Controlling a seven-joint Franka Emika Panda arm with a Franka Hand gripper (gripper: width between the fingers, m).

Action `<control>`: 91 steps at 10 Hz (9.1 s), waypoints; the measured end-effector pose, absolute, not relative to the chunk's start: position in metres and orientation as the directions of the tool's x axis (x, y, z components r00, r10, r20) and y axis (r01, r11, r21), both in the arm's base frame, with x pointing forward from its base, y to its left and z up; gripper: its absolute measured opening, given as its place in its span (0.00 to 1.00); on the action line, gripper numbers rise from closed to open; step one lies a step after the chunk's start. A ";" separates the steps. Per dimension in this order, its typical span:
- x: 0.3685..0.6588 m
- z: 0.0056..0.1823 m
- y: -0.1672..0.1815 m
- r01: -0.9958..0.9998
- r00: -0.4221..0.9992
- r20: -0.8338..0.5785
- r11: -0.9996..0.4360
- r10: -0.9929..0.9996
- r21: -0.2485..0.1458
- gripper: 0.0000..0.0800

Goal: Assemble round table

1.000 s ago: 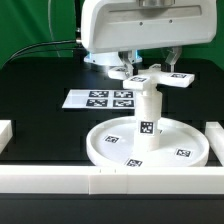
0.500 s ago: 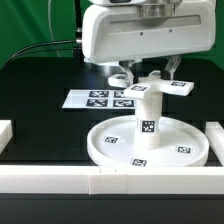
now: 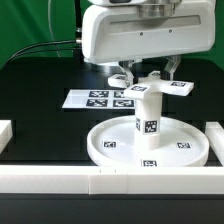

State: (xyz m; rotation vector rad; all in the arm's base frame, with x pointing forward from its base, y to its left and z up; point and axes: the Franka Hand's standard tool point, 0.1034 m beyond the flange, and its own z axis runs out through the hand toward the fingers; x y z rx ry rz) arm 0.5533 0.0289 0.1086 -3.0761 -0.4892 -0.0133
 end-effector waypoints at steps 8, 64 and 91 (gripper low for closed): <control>0.552 0.108 0.032 -0.197 0.980 -0.012 -0.978 -0.197 -0.070 0.55; 0.557 0.120 0.042 0.836 0.542 0.084 -0.546 0.836 0.044 0.81; 0.552 0.102 0.032 0.900 0.430 0.054 -0.432 0.901 0.059 0.55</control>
Offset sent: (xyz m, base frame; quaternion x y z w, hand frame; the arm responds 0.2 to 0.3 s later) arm -0.0063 -0.0133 -0.0056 0.0240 -0.0172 0.1231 0.9920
